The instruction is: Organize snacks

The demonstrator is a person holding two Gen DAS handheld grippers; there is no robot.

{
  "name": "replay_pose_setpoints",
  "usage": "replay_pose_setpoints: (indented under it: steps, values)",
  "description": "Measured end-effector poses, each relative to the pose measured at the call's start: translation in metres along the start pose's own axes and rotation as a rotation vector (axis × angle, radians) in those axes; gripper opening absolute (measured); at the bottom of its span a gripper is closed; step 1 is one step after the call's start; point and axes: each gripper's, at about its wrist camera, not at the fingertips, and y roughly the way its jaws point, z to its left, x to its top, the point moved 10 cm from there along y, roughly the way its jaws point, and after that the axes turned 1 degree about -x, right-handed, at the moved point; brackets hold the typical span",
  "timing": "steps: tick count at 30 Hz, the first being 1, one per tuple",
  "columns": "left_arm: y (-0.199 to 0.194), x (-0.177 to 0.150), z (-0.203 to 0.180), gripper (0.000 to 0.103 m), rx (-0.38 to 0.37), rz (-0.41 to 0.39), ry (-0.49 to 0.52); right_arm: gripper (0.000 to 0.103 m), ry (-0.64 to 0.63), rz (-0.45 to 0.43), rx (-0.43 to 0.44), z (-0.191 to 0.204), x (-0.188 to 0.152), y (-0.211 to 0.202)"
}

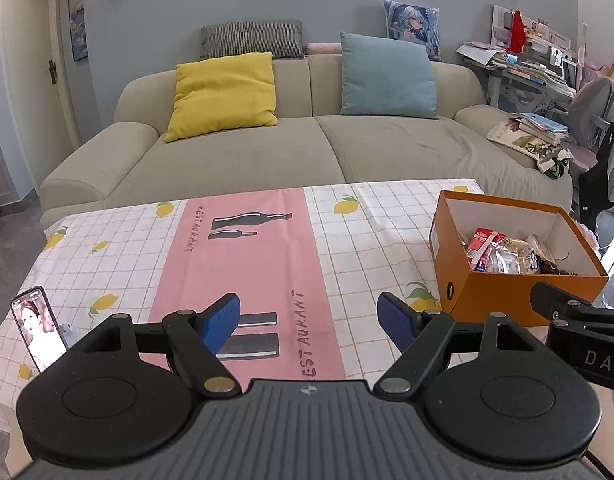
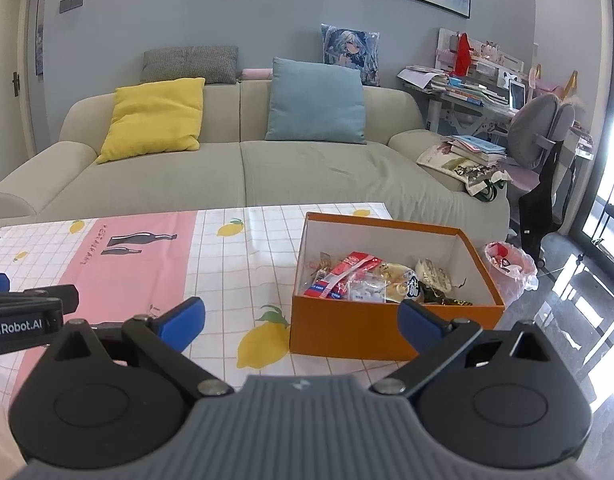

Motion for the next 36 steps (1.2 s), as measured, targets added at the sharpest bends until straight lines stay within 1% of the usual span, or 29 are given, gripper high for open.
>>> replay_pose_setpoints:
  steps: [23, 36]
  values:
    - [0.0014, 0.0037, 0.0008, 0.091, -0.004, -0.001, 0.004, 0.1, -0.008, 0.011, 0.004, 0.0, 0.0001, 0.0035]
    - [-0.0003, 0.0066, 0.0024, 0.091, 0.002, -0.014, 0.002, 0.1, -0.026, -0.004, 0.005, 0.0009, 0.0012, 0.0016]
